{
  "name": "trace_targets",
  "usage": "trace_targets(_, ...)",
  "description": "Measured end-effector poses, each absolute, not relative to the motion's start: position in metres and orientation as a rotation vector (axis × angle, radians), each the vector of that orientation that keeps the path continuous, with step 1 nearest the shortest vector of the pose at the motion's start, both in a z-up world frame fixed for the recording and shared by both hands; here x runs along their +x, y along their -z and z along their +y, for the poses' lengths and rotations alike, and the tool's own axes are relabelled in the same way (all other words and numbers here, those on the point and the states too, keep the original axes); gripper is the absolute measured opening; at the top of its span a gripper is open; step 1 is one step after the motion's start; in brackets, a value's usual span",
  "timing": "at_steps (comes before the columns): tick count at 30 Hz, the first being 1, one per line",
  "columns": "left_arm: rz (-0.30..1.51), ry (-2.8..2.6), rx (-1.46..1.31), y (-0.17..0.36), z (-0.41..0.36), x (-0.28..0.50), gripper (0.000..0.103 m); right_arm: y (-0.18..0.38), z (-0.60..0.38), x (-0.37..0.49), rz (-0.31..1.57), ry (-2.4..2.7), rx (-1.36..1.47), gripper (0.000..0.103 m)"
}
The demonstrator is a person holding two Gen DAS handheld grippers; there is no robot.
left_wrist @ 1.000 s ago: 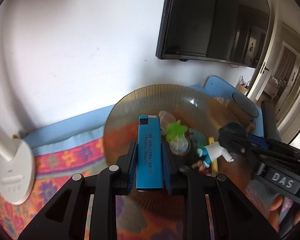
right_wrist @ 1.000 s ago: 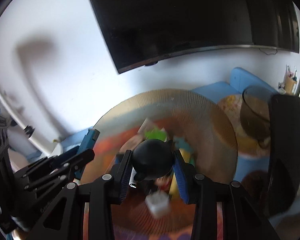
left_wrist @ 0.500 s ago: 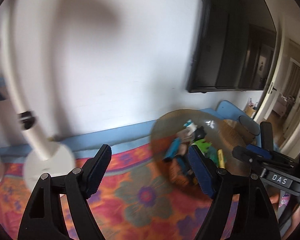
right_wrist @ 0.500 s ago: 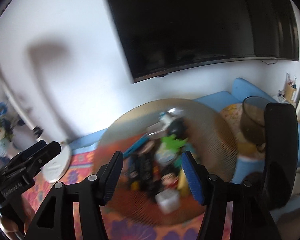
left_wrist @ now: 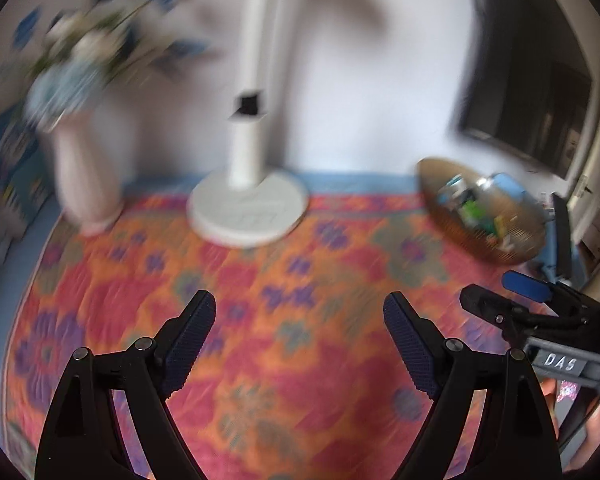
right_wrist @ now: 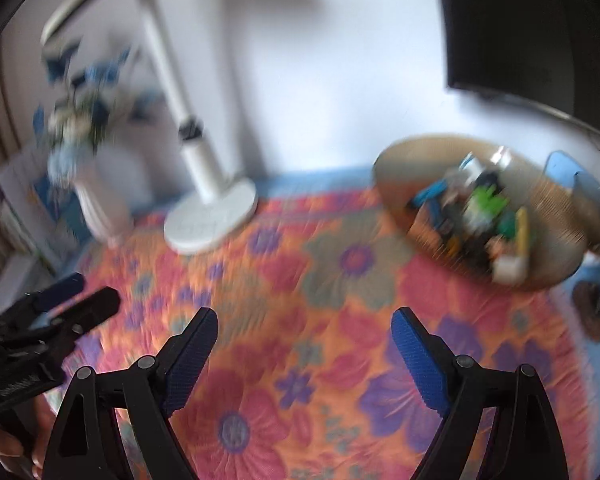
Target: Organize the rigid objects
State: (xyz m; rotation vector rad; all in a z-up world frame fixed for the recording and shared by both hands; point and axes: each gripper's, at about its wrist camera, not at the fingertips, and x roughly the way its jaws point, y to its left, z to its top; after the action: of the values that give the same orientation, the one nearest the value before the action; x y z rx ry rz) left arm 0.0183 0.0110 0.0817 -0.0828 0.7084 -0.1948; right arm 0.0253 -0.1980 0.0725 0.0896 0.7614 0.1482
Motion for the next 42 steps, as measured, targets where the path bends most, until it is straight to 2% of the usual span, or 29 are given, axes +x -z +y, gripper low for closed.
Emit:
trace_targets(5,0.749,0.085,-0.097,-0.043,0.037,0.01,0.085,-0.029,-0.176,0.024,0.819,-0.165,0.058,0.088)
trace_targets(9,0.769,0.036,-0.131,-0.026,0.051,0.008,0.085,-0.019,-0.17,0.023,0.827,-0.15,0.025,0.088)
trace_targets(26,0.679,0.05,-0.061,-0.031,0.039,-0.008,0.089,-0.026,-0.173,0.011,0.74,-0.095,0.016,0.088)
trace_targets(28,0.674,0.045,-0.047,-0.032,0.037,-0.009,0.09,-0.028,-0.172,0.007,0.715,-0.084,0.004,0.09)
trace_targets(31,0.664,0.053,-0.044,-0.034,0.036,-0.01,0.097,-0.03,-0.169,0.004,0.696,-0.08,-0.015,0.096)
trace_targets(42,0.651,0.051,-0.05,-0.036,0.034,-0.013,0.1,-0.031,-0.169,0.004,0.689,-0.073,-0.018,0.1)
